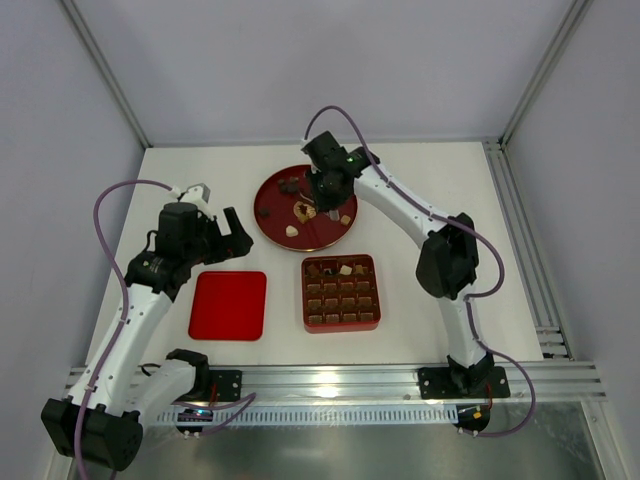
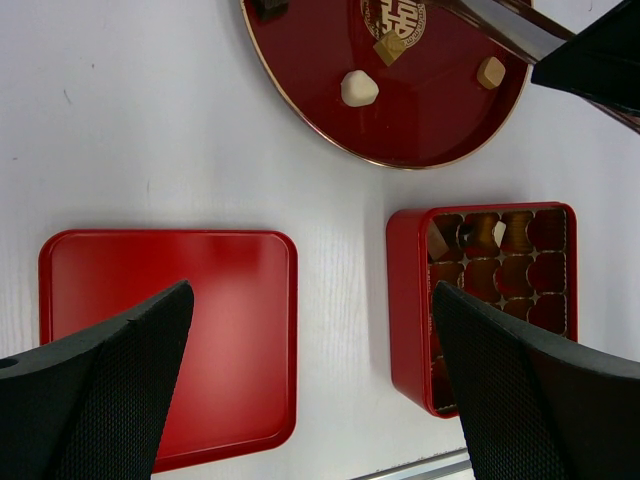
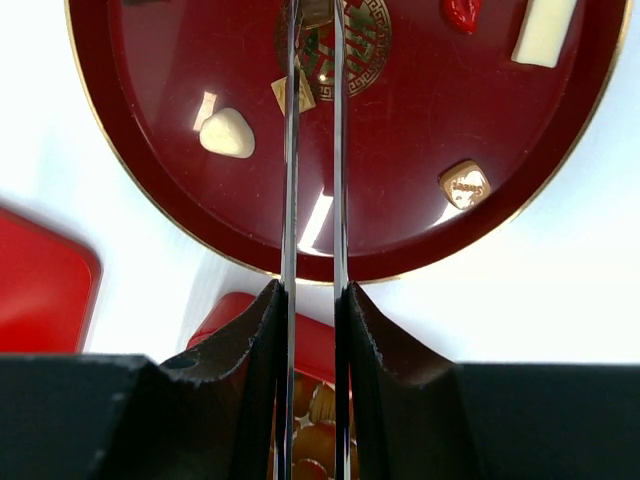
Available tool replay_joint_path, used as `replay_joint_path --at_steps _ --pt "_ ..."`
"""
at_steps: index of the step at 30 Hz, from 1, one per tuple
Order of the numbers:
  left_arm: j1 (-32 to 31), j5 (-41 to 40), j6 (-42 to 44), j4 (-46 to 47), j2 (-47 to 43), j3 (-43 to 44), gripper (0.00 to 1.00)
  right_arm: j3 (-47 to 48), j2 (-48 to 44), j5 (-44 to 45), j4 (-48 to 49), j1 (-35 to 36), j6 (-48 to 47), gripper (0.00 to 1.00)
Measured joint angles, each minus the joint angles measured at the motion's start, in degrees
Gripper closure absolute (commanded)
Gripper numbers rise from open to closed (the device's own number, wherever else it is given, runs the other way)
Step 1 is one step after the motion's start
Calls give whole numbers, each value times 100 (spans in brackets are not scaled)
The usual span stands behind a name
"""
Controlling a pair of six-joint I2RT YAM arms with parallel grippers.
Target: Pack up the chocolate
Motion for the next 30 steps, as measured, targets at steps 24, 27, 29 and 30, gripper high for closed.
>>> replay_joint_path --at_steps 24,27,29,30 --pt "0 0 -2 0 0 0 0 -2820 -3215 50 223 127 120 74" --pt "0 0 0 0 0 0 0 -3198 -3687 52 236 280 195 74" --pt "0 -2 0 0 0 0 0 -3445 -3982 68 227 426 286 74" --pt "0 -2 0 0 0 0 0 -3556 -4109 76 234 507 334 74"
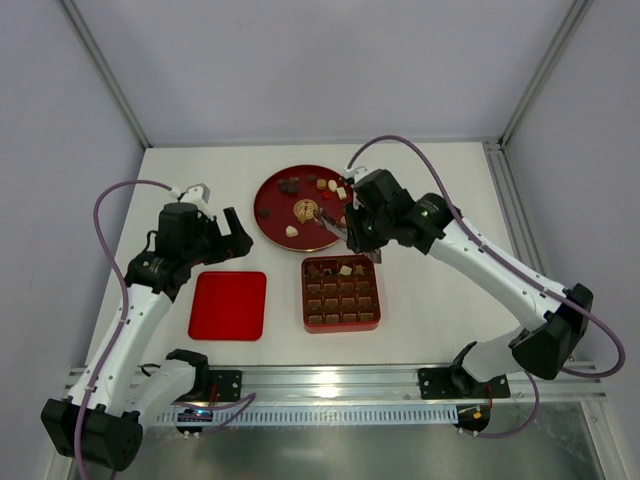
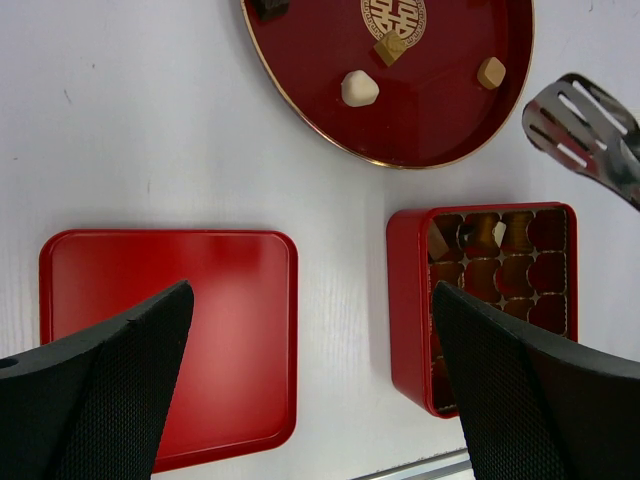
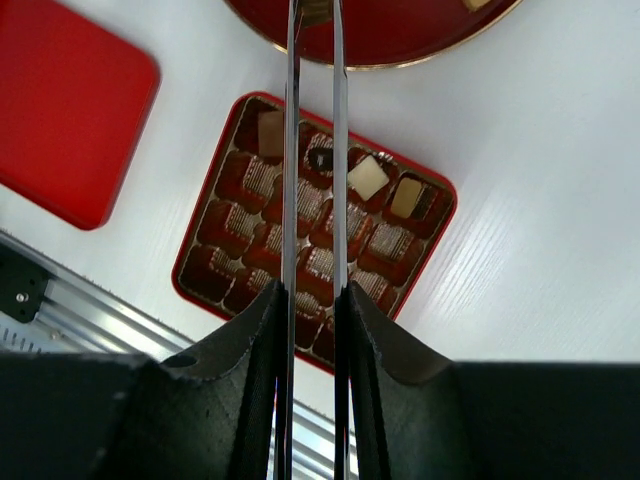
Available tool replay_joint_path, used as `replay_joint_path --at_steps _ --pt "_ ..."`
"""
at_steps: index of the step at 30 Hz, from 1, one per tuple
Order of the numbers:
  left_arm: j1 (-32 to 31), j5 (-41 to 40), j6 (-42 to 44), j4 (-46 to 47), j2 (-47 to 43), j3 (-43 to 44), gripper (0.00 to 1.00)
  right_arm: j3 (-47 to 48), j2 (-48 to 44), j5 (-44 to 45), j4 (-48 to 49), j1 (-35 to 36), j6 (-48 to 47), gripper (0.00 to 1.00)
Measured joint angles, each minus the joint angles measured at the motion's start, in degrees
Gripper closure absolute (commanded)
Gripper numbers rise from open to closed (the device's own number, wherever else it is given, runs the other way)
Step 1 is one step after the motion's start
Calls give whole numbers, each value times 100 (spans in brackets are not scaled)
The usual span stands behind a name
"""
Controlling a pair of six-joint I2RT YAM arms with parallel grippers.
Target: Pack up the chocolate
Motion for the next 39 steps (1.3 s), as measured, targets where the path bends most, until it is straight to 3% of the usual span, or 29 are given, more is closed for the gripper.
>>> replay_joint_path --at_steps 16,39 --pt "0 -4 0 0 0 0 0 -1419 -1311 157 -83 1220 970 74" --pt "0 -35 0 0 0 0 0 -2004 -1169 166 236 1711 1432 73"
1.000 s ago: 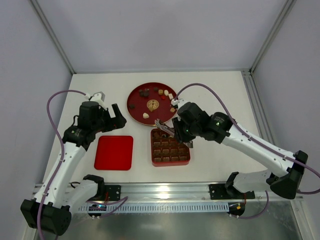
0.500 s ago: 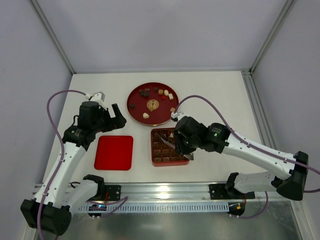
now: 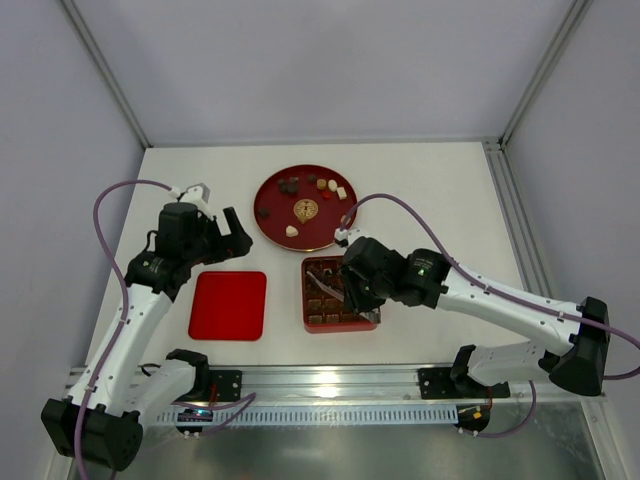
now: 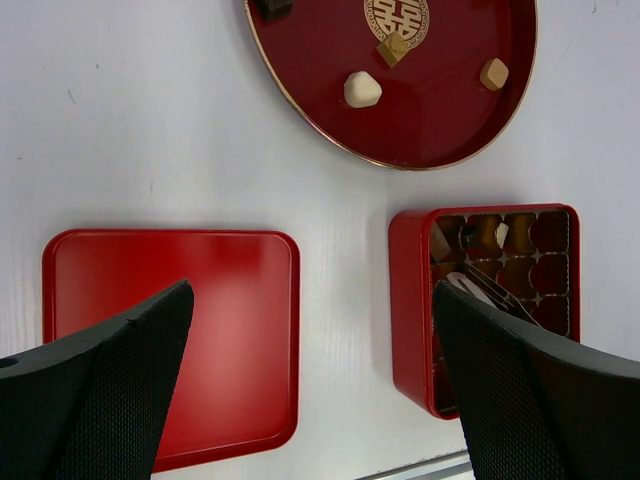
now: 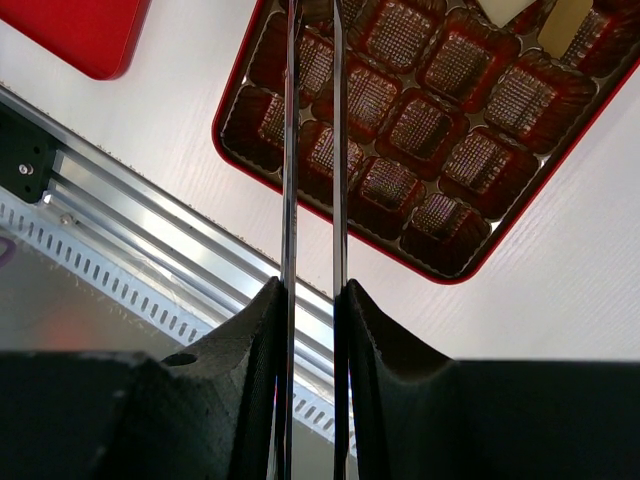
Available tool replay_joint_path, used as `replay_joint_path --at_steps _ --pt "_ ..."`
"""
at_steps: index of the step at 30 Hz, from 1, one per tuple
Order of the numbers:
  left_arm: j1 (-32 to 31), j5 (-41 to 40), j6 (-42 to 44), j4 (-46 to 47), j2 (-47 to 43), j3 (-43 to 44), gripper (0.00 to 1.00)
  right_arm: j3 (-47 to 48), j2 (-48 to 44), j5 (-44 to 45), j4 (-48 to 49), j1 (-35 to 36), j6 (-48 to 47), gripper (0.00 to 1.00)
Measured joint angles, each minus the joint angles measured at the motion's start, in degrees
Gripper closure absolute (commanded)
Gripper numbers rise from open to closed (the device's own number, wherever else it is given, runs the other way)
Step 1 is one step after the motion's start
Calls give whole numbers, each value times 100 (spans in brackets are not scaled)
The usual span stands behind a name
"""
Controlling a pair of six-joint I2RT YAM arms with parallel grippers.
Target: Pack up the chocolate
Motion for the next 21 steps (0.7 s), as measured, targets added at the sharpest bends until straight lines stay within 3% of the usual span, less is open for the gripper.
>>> replay_joint_path --at_steps 21 --pt "0 -11 0 0 0 0 0 0 57 26 31 37 33 65"
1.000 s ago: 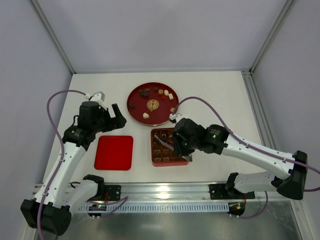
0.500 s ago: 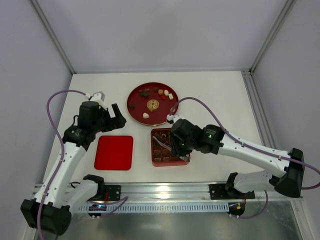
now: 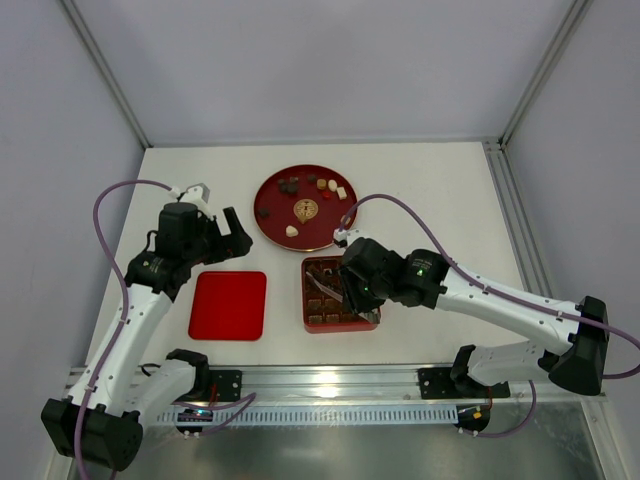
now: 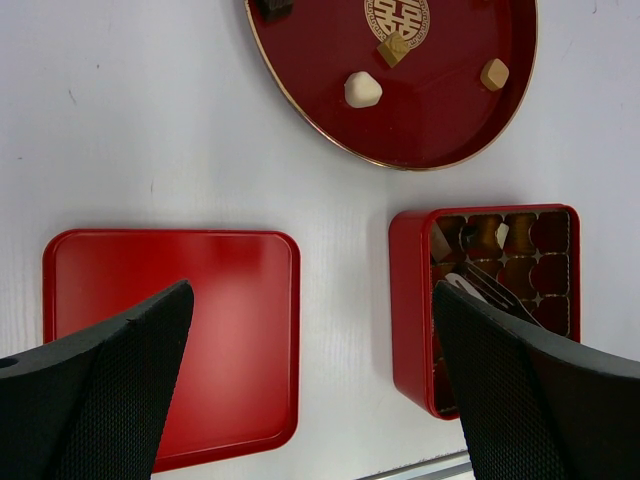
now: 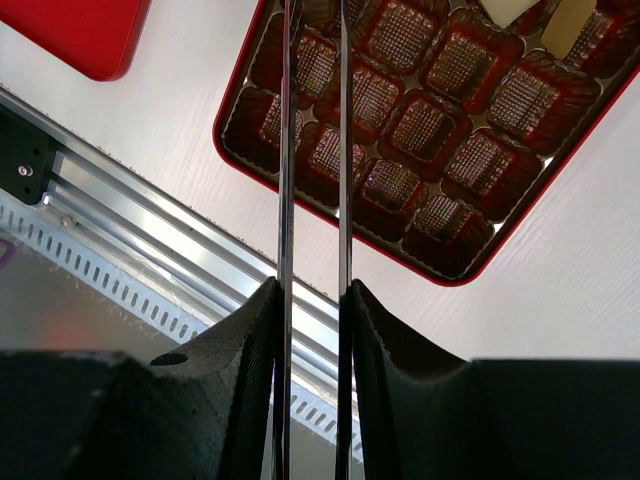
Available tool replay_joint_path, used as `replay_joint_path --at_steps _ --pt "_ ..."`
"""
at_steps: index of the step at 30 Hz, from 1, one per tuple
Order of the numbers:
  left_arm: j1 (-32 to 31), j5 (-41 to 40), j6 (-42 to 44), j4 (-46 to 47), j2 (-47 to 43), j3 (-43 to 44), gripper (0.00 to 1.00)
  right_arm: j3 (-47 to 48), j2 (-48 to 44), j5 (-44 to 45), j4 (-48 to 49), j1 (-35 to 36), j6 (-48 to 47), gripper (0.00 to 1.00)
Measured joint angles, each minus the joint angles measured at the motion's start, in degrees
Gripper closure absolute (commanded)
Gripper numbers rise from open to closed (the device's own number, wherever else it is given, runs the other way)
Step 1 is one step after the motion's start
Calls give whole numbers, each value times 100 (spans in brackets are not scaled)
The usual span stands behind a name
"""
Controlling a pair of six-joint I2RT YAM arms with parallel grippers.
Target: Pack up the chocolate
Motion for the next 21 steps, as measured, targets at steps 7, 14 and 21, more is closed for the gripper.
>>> replay_joint_path --at_steps 7,14,21 --pt "0 0 0 -2 0 0 0 0 0 20 2 0 0 64" --pt "0 0 0 0 0 0 0 0 0 57 0 0 0 64" --pt "0 0 -2 0 0 0 0 111 -2 238 -120 -39 -96 64"
